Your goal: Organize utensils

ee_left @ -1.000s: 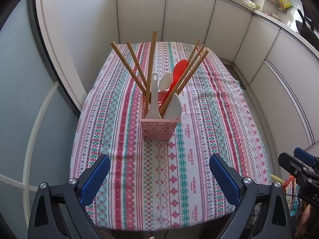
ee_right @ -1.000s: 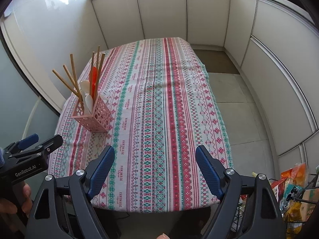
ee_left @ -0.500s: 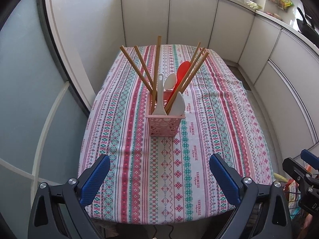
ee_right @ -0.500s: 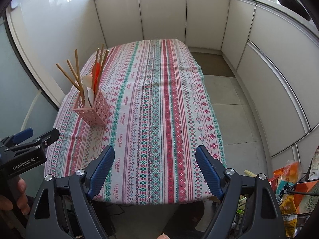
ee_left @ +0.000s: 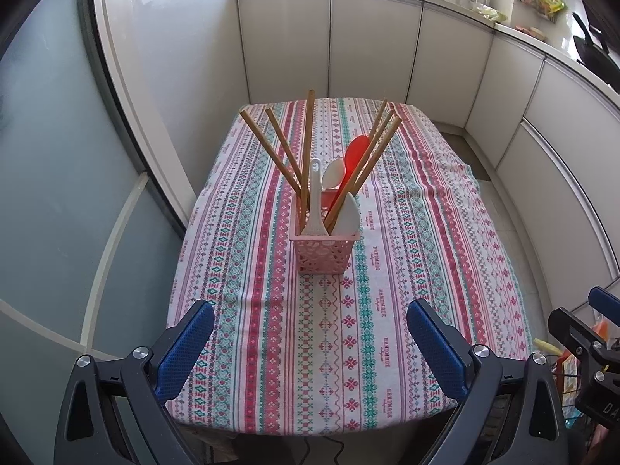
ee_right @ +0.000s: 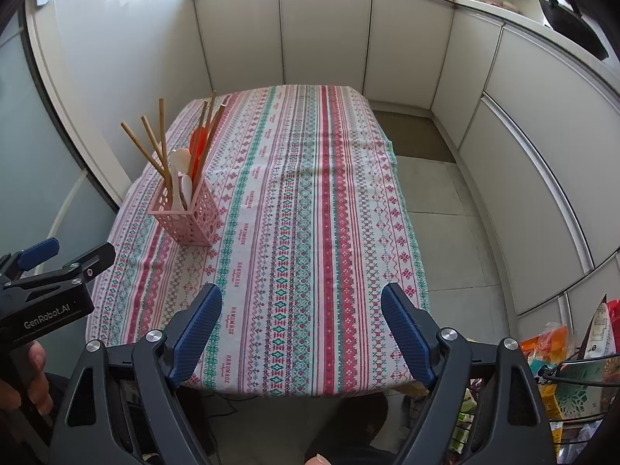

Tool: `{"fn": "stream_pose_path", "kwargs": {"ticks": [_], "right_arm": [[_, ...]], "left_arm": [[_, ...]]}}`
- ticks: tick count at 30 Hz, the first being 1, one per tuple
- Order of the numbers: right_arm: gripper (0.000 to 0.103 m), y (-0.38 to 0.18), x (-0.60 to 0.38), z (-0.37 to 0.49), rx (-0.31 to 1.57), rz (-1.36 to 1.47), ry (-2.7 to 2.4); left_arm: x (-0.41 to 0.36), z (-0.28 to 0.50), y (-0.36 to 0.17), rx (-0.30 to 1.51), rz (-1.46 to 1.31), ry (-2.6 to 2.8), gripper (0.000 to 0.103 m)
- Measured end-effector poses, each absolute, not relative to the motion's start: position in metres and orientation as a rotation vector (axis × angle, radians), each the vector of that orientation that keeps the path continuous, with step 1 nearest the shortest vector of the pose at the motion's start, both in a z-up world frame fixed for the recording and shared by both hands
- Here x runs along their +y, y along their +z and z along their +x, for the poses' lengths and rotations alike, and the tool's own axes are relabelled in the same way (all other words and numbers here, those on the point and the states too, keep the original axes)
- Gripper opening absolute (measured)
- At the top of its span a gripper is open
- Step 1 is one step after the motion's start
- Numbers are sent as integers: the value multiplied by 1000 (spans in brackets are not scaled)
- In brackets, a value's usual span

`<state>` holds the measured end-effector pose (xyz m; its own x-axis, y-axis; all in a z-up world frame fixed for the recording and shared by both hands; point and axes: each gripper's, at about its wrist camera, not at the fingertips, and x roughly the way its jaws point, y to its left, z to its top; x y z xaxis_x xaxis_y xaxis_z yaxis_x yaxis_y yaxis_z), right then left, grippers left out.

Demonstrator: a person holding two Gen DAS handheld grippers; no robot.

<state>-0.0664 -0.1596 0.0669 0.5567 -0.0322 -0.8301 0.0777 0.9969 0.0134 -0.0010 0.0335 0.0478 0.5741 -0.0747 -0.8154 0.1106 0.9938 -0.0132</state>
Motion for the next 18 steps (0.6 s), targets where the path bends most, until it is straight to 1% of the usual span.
{"fn": "stream_pose_path", "kwargs": {"ticks": [18], "right_arm": [[88, 70, -162, -68, 963, 35, -73]], "left_arm": [[21, -7, 58, 924, 77, -100, 101]]}}
